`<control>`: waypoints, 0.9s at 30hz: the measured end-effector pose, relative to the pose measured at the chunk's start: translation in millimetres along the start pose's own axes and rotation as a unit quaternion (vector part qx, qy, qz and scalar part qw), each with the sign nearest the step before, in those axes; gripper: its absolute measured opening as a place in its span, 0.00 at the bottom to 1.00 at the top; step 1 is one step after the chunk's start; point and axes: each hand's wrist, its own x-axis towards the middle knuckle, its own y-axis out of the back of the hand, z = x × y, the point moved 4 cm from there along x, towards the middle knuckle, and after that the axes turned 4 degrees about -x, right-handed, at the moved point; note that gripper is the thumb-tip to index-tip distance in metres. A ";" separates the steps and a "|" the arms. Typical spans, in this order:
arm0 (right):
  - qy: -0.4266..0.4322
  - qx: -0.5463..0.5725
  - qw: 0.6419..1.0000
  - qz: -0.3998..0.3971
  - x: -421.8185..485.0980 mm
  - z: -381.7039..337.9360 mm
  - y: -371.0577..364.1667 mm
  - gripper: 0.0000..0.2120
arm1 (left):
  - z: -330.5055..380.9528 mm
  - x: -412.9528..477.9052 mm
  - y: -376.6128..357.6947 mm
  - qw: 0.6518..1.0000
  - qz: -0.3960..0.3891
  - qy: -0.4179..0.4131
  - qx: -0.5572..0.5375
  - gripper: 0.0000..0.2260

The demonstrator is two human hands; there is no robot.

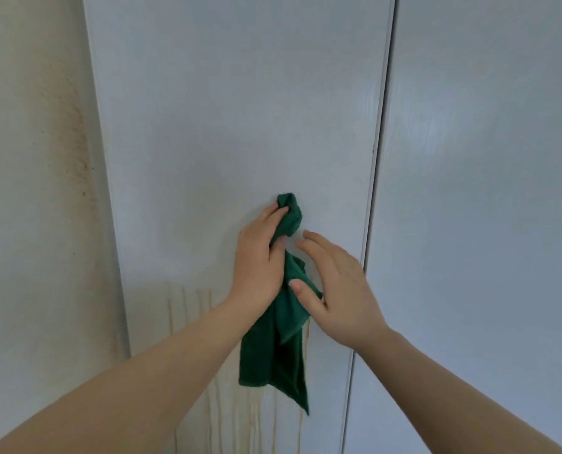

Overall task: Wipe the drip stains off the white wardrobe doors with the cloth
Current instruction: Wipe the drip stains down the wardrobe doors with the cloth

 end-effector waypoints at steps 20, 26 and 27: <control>0.048 -0.336 0.938 0.070 -46.4 35.7 -38.3 0.27 | -70.8 -79.9 0.3 0.881 -0.087 -0.163 0.435 0.32; 0.207 -0.367 0.905 -0.053 -96.7 50.5 -52.6 0.25 | -102.1 -88.9 -6.4 0.854 -0.073 -0.165 0.488 0.37; 0.177 -0.366 0.913 -0.033 -79.5 50.8 -45.2 0.22 | -102.5 -83.6 -6.4 0.854 -0.075 -0.158 0.491 0.40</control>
